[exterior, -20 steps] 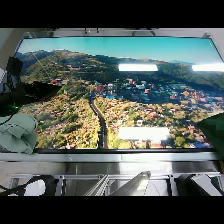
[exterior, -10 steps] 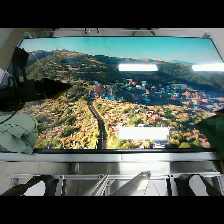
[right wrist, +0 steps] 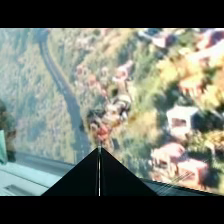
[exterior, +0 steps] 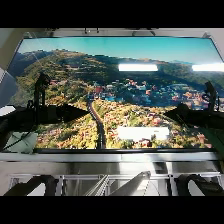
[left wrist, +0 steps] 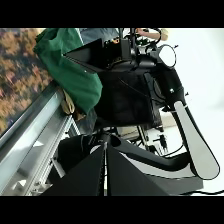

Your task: Fold the shirts.

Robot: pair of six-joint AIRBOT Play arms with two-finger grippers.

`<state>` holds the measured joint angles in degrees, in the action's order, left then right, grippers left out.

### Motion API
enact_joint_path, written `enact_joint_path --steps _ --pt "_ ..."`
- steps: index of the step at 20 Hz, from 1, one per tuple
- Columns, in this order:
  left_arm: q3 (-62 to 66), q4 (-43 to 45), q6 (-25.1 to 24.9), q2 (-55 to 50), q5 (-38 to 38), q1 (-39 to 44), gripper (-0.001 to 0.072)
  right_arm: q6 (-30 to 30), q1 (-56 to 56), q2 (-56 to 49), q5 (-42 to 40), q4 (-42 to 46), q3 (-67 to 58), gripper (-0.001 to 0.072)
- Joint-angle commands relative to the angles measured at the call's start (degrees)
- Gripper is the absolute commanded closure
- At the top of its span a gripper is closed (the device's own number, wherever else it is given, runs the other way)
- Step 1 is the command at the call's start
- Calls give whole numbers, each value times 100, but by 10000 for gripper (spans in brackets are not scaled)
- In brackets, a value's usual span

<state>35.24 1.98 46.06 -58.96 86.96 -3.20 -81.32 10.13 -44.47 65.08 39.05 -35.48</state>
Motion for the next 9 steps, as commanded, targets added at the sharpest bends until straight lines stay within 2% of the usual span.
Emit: enact_joint_path --steps 1,9 --pt "-151 -11 59 94 63 -273 706 120 -240 -24 -168 -334 50 690" --pt "-153 -7 52 94 389 -730 706 118 -240 -26 -168 -334 50 691"
